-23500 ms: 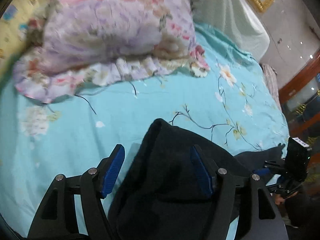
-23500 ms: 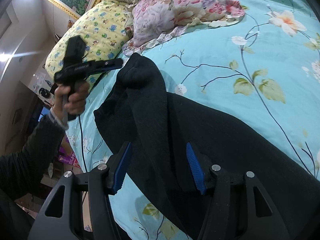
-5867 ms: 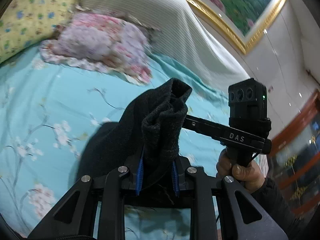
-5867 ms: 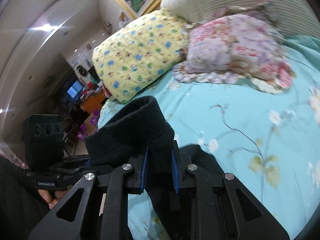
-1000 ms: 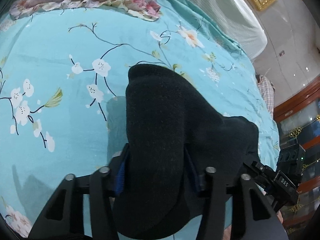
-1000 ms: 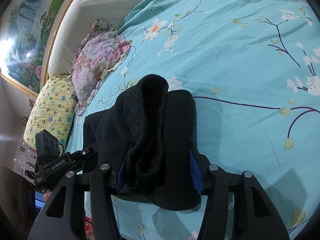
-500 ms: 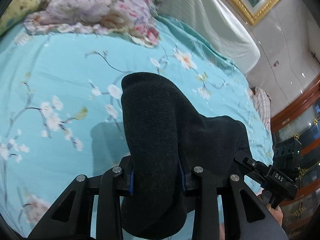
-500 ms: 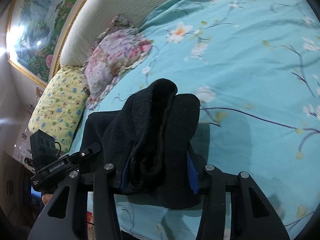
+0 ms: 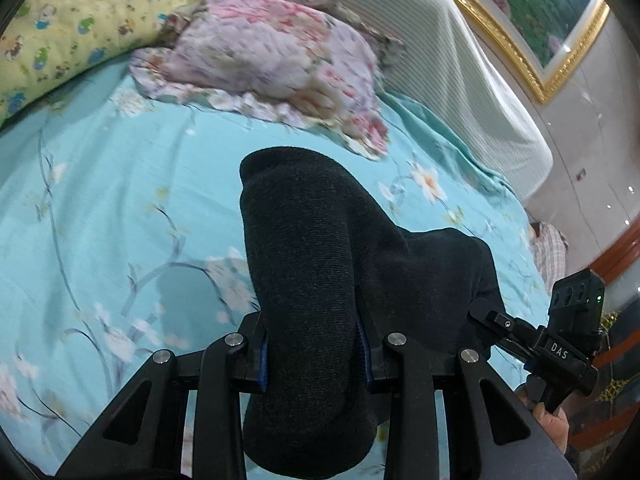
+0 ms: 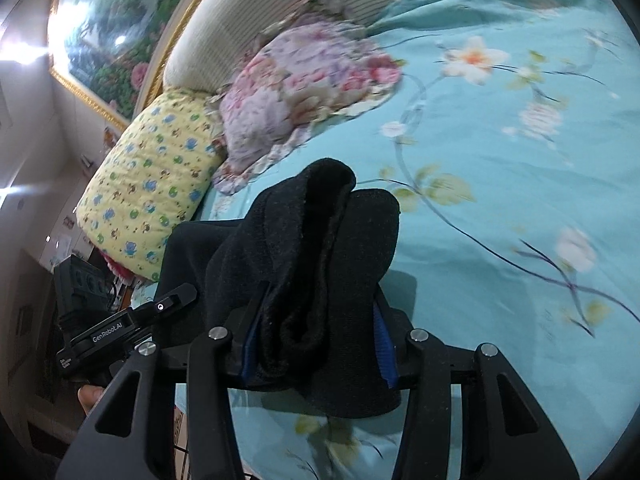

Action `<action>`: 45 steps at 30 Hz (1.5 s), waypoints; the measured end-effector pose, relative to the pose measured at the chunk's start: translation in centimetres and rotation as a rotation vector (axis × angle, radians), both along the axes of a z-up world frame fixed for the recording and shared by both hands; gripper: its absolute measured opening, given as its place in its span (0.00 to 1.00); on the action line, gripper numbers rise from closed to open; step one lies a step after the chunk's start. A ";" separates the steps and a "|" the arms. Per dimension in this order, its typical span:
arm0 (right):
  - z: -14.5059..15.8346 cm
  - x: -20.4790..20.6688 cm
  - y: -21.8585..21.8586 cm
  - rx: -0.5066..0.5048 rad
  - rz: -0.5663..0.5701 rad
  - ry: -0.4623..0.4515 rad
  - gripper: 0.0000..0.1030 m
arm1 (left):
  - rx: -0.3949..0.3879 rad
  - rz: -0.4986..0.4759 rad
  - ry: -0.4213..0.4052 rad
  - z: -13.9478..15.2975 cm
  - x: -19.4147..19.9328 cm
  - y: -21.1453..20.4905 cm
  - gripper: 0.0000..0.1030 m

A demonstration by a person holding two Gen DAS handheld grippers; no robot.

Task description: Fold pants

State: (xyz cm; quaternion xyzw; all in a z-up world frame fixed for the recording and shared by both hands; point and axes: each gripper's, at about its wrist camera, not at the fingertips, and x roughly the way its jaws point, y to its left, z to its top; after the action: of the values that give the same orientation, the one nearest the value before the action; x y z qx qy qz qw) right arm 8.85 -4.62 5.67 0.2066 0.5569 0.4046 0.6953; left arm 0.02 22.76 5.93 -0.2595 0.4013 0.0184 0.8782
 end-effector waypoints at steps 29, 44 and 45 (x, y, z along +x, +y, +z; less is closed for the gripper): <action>-3.9 5.1 12.0 -0.047 0.138 0.006 0.56 | 0.060 0.129 0.068 -4.2 3.5 7.8 0.42; -6.0 5.2 11.4 -0.096 0.112 -0.003 0.85 | 0.002 0.190 0.080 -5.9 1.9 9.1 0.73; -5.9 5.2 11.3 -0.098 0.114 -0.008 0.85 | 0.006 0.193 0.080 -5.8 1.7 9.0 0.73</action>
State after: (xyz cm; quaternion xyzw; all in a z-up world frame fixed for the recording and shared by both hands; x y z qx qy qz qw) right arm 14.04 6.70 -0.28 0.1388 0.5841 0.4166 0.6827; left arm 1.73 31.76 0.13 -0.2935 0.4093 0.1145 0.8563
